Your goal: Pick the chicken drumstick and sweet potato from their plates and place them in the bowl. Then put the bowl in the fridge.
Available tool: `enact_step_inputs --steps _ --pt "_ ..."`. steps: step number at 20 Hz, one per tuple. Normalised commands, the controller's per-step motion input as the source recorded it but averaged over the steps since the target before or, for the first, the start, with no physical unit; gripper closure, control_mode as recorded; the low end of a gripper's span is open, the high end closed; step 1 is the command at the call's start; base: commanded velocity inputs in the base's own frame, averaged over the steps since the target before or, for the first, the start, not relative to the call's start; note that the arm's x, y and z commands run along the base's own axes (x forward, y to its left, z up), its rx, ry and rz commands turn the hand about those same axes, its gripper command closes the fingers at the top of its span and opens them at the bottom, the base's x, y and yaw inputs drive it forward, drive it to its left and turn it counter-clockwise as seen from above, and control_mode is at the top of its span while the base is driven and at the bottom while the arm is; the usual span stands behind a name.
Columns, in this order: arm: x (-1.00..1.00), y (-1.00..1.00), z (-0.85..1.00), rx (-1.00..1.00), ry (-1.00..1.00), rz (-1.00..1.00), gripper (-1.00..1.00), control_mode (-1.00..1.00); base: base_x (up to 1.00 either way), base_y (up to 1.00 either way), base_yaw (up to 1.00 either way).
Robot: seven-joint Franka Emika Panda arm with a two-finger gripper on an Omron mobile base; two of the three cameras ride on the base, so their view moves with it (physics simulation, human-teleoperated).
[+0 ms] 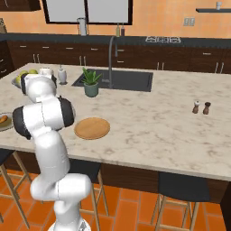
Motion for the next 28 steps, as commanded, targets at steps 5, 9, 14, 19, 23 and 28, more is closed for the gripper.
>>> enact_step_inputs --steps 5,9,14,19,23,28 --pt "-1.00 -0.86 0.65 0.13 -0.24 0.03 -1.00 -1.00 0.00 0.00 0.00" --pt "-1.00 -0.82 0.62 0.04 -0.11 0.14 -1.00 -1.00 0.00 0.00 0.00" --pt "-0.88 -0.78 0.25 0.00 -0.06 0.22 -1.00 -1.00 0.00 0.00 0.00" --pt "-0.29 -0.42 0.08 0.00 -0.06 0.12 -1.00 -1.00 0.00 0.00 0.00" --pt "-0.21 0.04 0.00 0.00 0.00 0.02 -1.00 1.00 -0.50 0.50 0.01" --pt "0.00 0.00 0.00 0.00 0.00 0.00 -1.00 1.00 -0.78 1.00 0.00"
